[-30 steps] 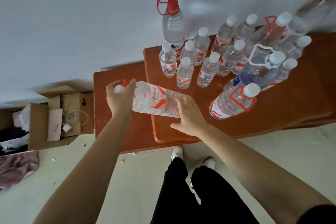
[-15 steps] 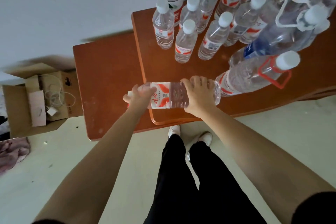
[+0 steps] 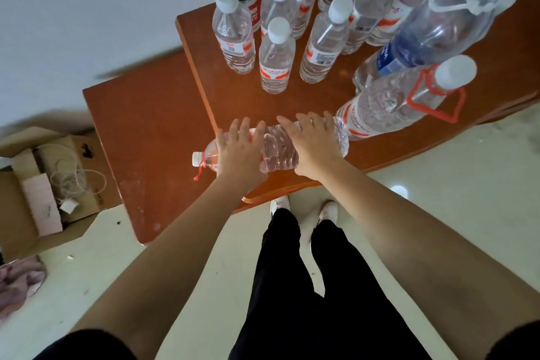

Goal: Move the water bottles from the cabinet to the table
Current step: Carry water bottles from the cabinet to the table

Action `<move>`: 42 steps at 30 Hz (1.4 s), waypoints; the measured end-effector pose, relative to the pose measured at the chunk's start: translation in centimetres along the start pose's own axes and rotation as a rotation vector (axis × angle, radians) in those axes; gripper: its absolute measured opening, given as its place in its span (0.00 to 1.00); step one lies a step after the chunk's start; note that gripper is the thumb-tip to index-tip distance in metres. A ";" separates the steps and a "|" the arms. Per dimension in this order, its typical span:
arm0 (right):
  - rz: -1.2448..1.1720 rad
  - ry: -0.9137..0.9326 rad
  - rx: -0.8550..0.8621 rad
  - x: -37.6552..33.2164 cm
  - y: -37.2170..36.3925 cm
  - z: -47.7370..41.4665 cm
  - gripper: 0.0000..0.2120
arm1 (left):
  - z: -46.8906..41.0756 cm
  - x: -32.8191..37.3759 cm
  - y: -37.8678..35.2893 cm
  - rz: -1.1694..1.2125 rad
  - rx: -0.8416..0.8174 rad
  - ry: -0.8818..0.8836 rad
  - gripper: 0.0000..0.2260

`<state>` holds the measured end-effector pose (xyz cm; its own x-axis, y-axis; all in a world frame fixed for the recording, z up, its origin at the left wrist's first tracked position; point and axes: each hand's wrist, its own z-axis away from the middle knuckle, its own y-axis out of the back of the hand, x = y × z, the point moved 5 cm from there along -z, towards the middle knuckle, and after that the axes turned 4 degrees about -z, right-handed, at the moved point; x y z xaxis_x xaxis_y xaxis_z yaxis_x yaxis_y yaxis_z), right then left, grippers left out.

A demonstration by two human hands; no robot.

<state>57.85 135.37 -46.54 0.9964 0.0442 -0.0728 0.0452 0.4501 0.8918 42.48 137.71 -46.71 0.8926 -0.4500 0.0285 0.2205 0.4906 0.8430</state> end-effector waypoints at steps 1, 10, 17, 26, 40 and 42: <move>0.004 -0.001 0.003 0.0 0.0 -0.1 0.57 | -0.2 -0.1 -0.2 0.001 0.029 0.013 0.49; 0.007 0.023 0.022 -0.1 0.0 0.2 0.51 | 0.1 -0.1 -0.6 -0.069 0.133 0.049 0.44; -0.064 -0.094 -0.031 -1.0 -0.9 4.9 0.47 | 2.3 1.1 -1.0 -0.186 0.083 -0.085 0.43; -0.313 -0.501 -0.091 -0.6 -9.8 26.5 0.39 | 13.8 13.4 -7.5 -0.378 -0.011 -0.493 0.44; -0.531 -1.711 0.304 -17.6 -20.7 83.1 0.49 | 60.1 40.9 -16.7 -0.578 0.439 -1.751 0.33; -0.488 -1.894 0.411 -21.9 -20.6 91.2 0.49 | 69.3 43.7 -17.2 -0.533 0.548 -1.928 0.33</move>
<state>41.73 43.84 -22.59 -0.3194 -0.9454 -0.0651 0.0221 -0.0761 0.9969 50.48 57.90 -22.73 -0.7488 -0.6511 -0.1244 -0.1783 0.0171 0.9838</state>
